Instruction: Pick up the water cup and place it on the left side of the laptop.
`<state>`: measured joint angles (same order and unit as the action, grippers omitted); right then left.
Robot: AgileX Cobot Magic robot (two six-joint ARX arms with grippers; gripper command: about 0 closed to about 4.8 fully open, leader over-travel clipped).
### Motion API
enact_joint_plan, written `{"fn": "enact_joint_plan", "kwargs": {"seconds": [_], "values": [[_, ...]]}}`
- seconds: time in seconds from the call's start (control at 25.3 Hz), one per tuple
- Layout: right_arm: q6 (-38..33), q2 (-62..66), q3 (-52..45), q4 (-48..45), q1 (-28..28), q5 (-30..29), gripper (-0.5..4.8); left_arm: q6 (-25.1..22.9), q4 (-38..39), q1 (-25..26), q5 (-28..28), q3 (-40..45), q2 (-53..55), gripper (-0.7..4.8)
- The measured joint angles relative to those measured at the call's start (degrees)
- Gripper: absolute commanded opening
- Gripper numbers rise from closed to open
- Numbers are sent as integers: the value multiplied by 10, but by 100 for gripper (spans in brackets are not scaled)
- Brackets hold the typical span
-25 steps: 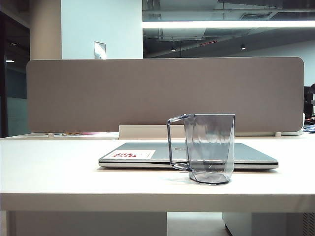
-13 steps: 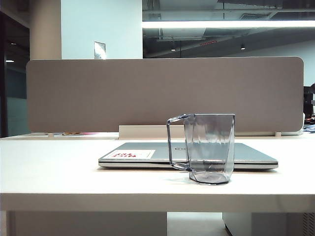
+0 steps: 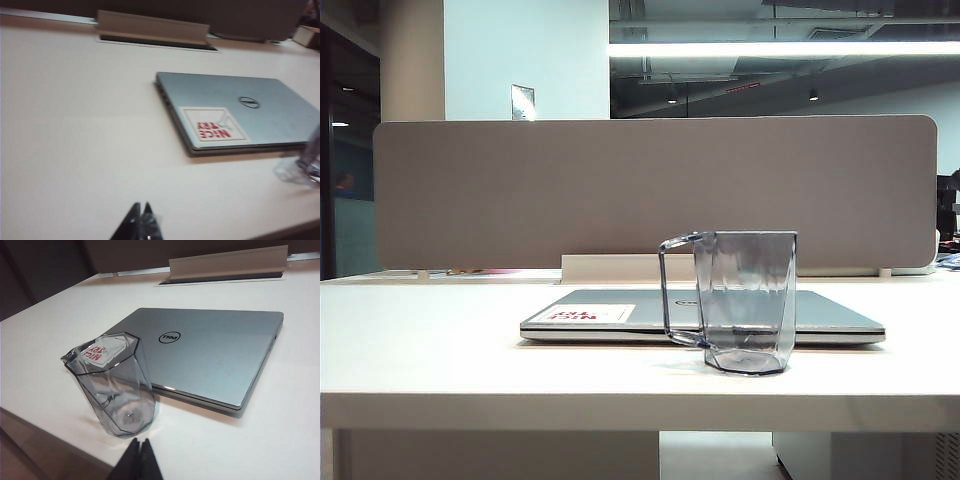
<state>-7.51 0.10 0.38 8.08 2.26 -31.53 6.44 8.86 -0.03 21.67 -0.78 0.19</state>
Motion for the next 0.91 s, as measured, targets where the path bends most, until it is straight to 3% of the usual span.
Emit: {"fn": "enact_joint_plan", "kwargs": {"seconds": [0.28, 0.4, 0.63, 0.91], "values": [[0, 0, 0, 0, 0, 0, -1, 48, 1, -32, 21, -75, 5, -6], [0, 0, 0, 0, 0, 0, -1, 50, -1, -62, 8, -122, 45, -6], [0, 0, 0, 0, 0, 0, -1, 61, -7, -68, 3, -181, 141, -6], [0, 0, 0, 0, 0, 1, -1, 123, -97, -69, 32, -195, 217, -6]]}}
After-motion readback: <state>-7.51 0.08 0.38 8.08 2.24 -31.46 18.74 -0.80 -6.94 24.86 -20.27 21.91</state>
